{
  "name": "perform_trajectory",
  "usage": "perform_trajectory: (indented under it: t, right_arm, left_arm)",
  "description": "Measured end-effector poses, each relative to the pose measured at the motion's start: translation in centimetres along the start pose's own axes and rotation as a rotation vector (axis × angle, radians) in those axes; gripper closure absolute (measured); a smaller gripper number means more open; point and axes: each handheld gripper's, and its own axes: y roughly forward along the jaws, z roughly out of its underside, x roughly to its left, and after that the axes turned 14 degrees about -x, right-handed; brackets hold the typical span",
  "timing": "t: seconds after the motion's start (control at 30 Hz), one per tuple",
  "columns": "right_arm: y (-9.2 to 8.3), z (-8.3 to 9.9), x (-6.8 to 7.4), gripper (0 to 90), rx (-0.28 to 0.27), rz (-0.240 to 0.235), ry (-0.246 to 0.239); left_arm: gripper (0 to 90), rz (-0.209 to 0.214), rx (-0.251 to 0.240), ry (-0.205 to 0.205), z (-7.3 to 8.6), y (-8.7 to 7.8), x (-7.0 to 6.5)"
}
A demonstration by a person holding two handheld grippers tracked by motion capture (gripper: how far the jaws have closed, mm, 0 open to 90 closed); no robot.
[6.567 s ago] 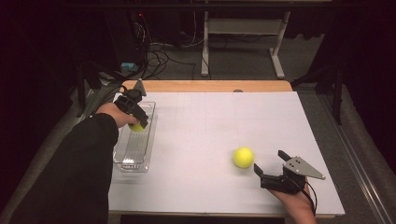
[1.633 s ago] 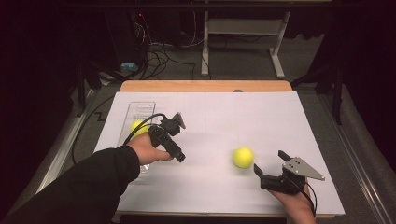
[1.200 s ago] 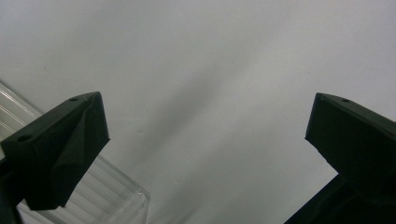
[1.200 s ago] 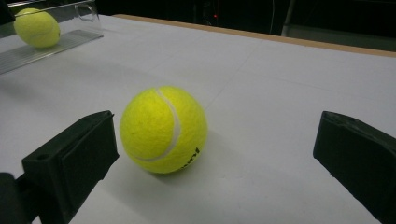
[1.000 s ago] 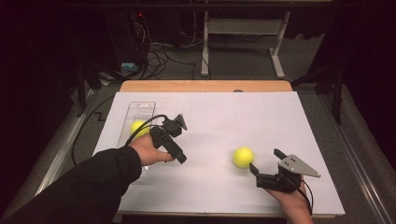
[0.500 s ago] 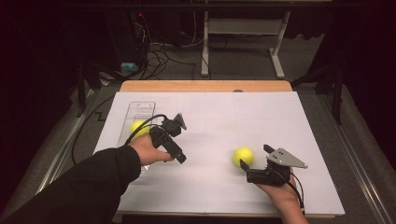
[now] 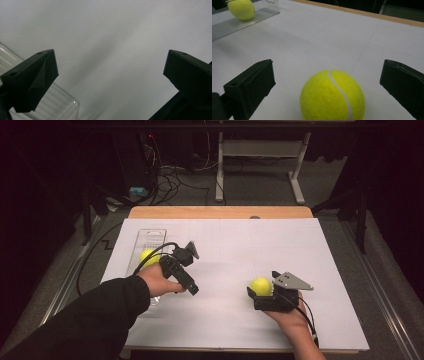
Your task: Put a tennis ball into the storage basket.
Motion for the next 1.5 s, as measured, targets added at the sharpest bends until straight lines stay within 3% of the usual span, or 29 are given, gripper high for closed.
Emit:
perform_trajectory:
  t: [0.27, 0.9, 1.5]
  right_arm:
    - [1.0, 0.3, 0.0, 0.0, 0.04, -0.009, -0.004]
    - [0.6, 1.5, -0.6, 1.6, 0.13, 0.001, 0.015]
    - [0.6, 2.3, -1.1, 17.5, 0.182, 0.003, 0.042]
  left_arm:
    - [0.5, -0.001, 0.002, 0.0, 0.0, 0.0, 0.0]
    - [0.5, 0.004, 0.006, 0.0, 0.0, -0.1, 0.2]
    - [0.5, 0.009, 0.008, 0.001, 0.0, 0.1, 0.1]
